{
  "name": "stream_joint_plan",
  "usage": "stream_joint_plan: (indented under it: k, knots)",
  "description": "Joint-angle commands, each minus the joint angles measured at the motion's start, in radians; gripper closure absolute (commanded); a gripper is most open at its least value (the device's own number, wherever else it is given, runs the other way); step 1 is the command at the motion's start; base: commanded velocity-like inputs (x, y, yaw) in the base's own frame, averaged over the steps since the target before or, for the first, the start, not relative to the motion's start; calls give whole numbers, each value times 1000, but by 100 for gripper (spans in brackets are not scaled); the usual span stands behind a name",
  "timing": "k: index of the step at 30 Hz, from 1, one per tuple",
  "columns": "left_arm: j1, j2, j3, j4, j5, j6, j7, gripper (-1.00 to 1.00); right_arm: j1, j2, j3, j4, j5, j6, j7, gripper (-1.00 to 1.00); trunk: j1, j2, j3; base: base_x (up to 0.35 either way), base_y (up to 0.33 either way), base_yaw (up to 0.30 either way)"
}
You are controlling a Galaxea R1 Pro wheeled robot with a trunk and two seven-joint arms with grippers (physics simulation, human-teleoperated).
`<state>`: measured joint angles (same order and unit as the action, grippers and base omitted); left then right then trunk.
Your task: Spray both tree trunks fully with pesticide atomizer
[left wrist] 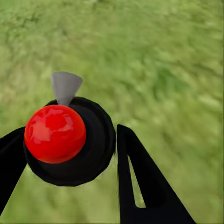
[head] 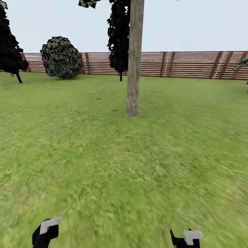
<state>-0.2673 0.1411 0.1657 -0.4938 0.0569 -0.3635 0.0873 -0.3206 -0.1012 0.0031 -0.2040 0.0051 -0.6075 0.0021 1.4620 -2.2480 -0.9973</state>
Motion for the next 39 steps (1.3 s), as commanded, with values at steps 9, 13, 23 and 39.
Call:
stream_joint_plan:
  k: [9,13,23,39]
  knots:
    - [0,0,0,0,0,0,0,100,0,0,0,0,1,0,0,-100,0,0,0,339,0,0]
    - [0,0,0,0,0,0,0,100,0,0,0,0,1,0,0,-100,0,0,0,339,0,0]
    - [0,0,0,0,0,0,0,100,0,0,0,0,0,0,0,-100,0,0,0,339,0,0]
    - [0,0,0,0,0,-1,0,100,0,0,0,0,0,0,0,-100,0,0,0,339,0,0]
